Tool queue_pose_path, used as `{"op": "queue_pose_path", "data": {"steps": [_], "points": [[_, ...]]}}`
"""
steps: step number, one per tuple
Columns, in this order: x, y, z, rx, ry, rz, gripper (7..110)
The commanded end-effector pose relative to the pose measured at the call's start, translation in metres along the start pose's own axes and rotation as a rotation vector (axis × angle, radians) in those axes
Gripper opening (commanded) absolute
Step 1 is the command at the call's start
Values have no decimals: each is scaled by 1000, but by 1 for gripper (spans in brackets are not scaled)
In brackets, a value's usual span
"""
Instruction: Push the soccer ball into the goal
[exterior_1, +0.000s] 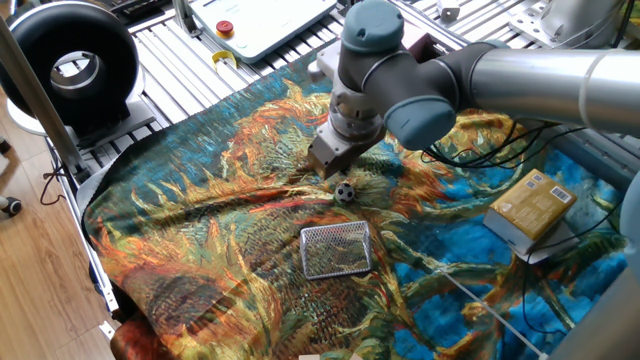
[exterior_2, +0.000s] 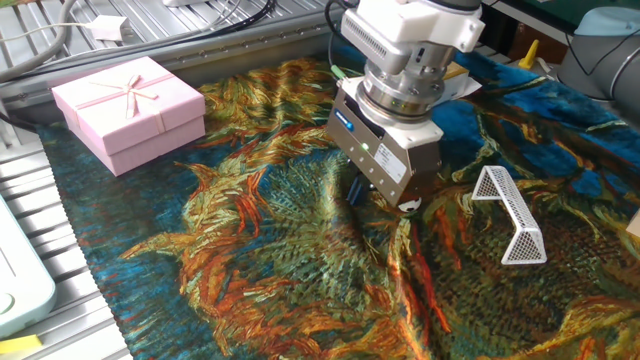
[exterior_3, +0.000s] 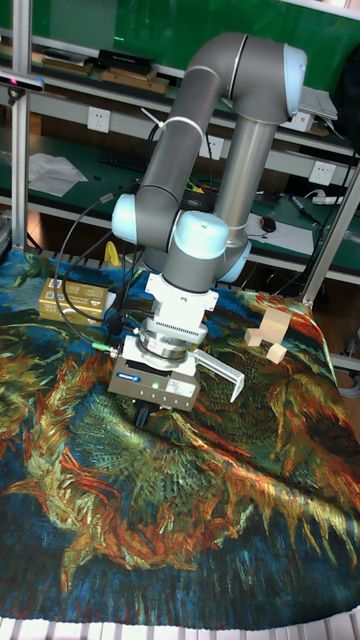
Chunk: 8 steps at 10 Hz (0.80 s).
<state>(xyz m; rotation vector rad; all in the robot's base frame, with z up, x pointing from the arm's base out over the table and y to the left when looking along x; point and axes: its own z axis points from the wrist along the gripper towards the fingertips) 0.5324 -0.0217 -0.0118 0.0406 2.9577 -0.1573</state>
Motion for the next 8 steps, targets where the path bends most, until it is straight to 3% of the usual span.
{"op": "queue_pose_path", "data": {"steps": [1,2,3,8], "points": [[3,5,-1,-27,13,36,7],[18,12,-2,-52,75,43,7],[26,9,-2,-42,109,29,7],[31,7,-6,-36,120,26,7]]}}
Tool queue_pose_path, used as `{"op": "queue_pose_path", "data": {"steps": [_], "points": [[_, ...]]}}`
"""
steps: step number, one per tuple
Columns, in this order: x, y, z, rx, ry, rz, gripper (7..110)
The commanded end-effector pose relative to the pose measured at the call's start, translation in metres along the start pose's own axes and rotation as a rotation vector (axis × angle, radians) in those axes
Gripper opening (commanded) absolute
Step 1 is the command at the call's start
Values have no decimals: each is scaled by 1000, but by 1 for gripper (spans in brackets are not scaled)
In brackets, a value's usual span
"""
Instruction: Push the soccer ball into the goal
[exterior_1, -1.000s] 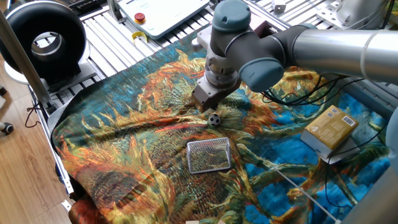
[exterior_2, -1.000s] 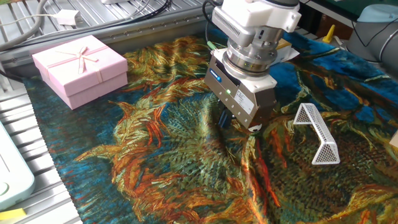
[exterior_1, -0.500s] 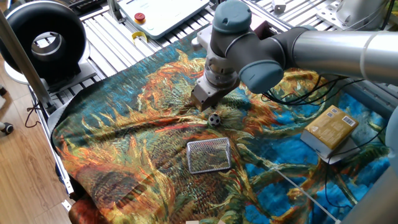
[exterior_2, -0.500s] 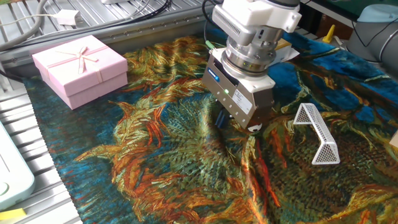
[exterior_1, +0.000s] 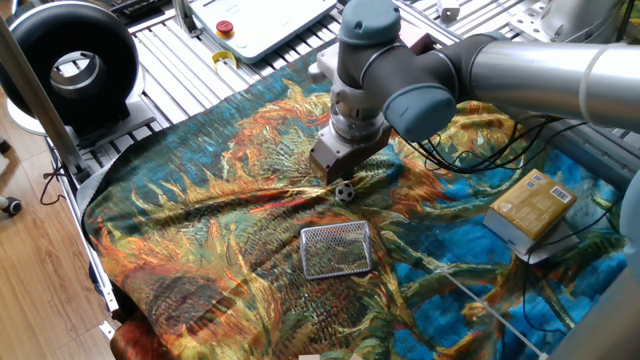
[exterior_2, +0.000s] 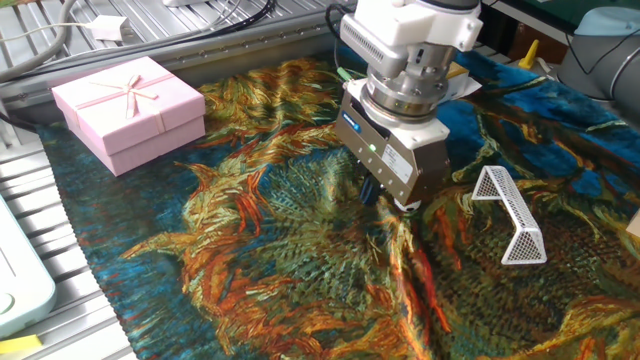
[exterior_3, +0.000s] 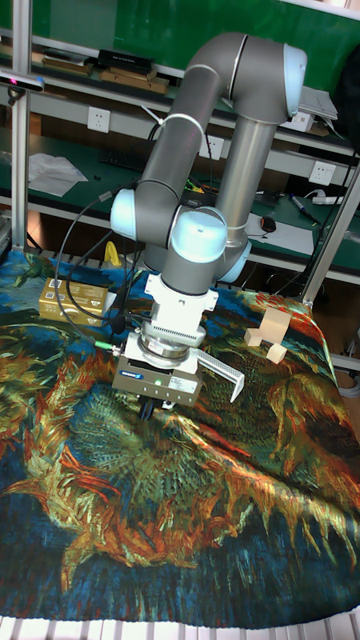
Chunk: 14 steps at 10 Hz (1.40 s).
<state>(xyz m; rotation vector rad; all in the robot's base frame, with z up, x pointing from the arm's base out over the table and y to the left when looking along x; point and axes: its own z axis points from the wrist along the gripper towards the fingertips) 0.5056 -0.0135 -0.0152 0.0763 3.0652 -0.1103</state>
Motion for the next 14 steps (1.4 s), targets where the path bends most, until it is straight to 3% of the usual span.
{"op": "queue_pose_path", "data": {"steps": [1,7,14], "points": [[5,-3,-8,-1,4,3,7],[14,-7,-30,7,-15,2,7],[24,16,-21,-32,30,20,7]]}}
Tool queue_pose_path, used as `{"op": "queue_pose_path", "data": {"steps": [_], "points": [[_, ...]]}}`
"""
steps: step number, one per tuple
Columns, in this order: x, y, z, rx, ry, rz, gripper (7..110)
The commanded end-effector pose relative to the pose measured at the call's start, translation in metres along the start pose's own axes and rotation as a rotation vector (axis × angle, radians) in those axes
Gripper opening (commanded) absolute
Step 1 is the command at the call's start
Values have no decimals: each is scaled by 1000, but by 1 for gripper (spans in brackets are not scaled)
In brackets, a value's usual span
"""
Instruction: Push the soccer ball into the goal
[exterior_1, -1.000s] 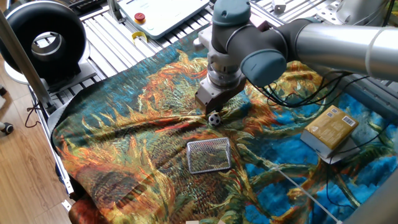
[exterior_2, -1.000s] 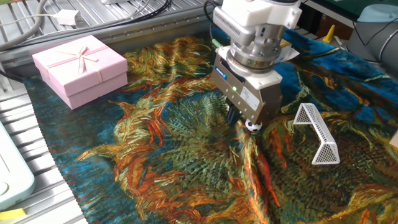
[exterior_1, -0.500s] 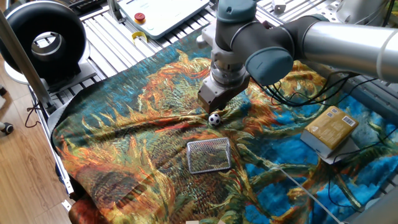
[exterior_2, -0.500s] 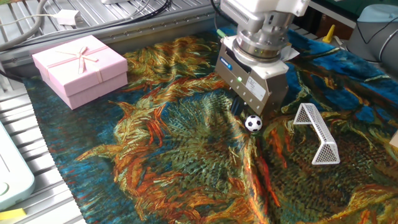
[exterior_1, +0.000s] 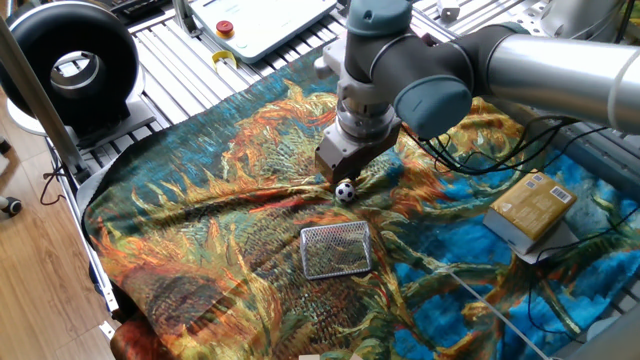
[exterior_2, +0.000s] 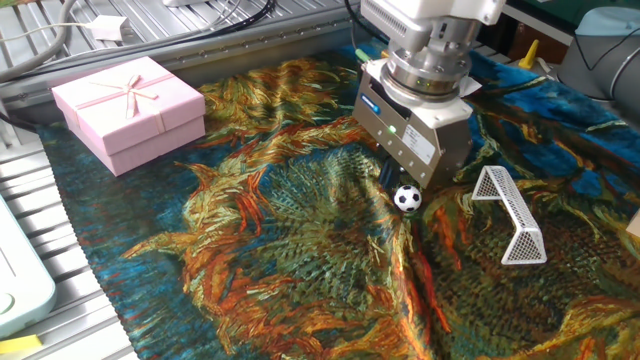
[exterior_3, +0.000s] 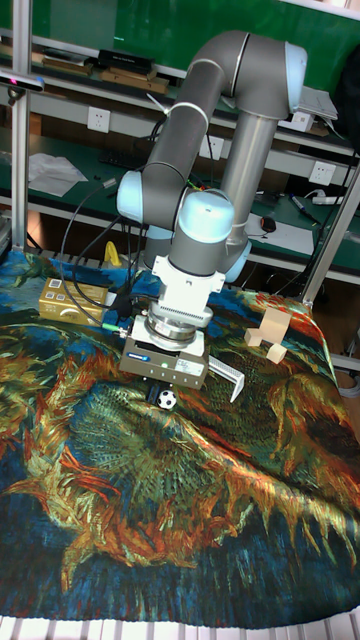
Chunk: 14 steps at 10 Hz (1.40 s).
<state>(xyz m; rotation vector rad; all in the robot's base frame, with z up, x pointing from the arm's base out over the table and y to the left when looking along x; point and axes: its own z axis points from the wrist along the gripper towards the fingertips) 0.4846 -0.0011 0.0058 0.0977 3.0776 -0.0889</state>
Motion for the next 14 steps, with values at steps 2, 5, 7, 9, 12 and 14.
{"op": "queue_pose_path", "data": {"steps": [2,5,7,9,12,14], "points": [[8,7,6,-32,24,-3,7],[15,10,7,-56,43,8,7],[13,-5,10,-9,24,-23,7],[16,-29,12,50,15,-54,7],[29,-17,9,-13,37,-23,7],[37,0,8,-61,63,-3,7]]}}
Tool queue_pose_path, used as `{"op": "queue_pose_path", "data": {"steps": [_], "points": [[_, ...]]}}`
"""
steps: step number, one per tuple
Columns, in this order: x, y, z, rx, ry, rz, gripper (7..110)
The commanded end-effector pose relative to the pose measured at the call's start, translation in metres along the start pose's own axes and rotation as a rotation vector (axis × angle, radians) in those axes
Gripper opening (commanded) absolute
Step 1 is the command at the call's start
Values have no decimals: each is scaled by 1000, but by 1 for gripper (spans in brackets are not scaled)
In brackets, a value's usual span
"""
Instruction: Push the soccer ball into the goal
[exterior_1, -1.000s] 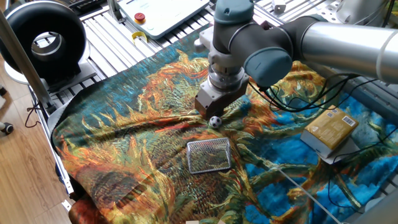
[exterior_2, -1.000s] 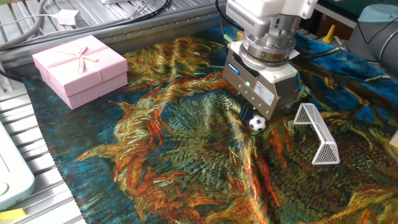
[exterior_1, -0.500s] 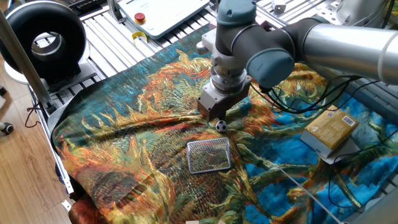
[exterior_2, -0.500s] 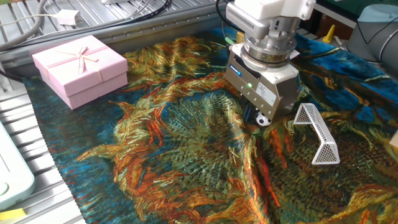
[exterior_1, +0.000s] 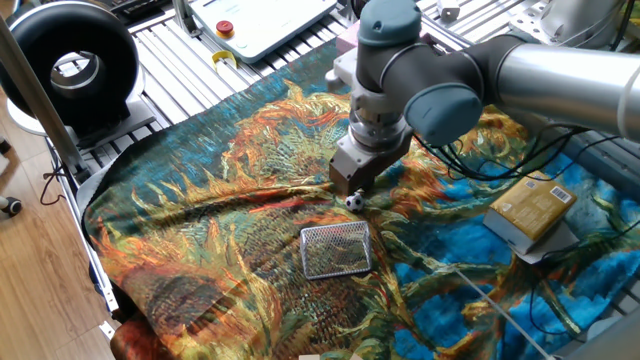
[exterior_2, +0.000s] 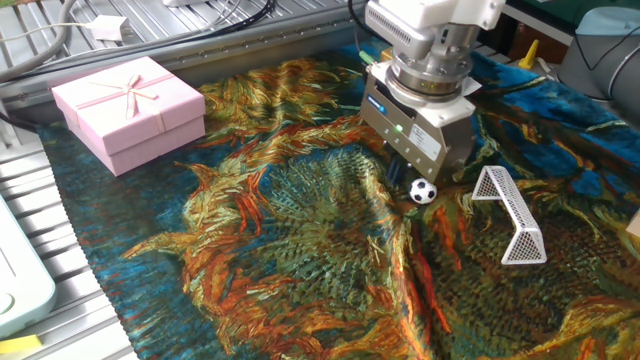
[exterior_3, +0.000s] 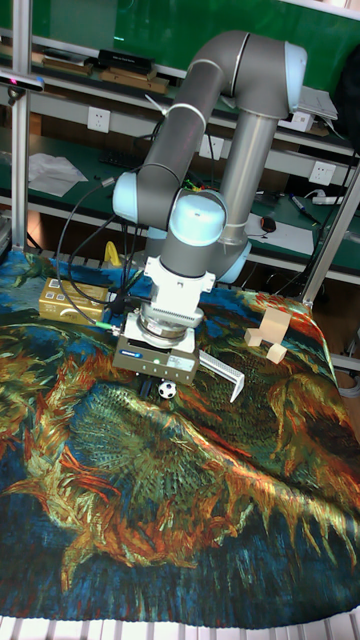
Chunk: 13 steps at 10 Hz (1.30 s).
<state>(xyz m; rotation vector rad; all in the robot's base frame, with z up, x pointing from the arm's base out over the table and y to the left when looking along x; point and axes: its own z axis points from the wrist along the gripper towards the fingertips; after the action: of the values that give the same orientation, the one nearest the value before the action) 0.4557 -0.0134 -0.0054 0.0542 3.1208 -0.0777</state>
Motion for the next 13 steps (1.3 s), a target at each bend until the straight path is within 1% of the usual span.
{"op": "queue_pose_path", "data": {"steps": [1,2,3,5,6,7,8,9,10,11,13], "points": [[9,16,-1,-58,26,29,7],[10,22,0,-71,30,41,7],[12,31,0,-98,40,58,7],[14,36,-1,-117,46,68,7],[16,38,-2,-121,51,74,7],[14,34,-1,-104,43,61,7],[11,28,-1,-77,34,55,7],[14,40,-3,-118,48,82,7],[14,39,-3,-114,48,81,7],[15,44,-4,-125,55,86,7],[19,54,-2,-124,71,82,7]]}}
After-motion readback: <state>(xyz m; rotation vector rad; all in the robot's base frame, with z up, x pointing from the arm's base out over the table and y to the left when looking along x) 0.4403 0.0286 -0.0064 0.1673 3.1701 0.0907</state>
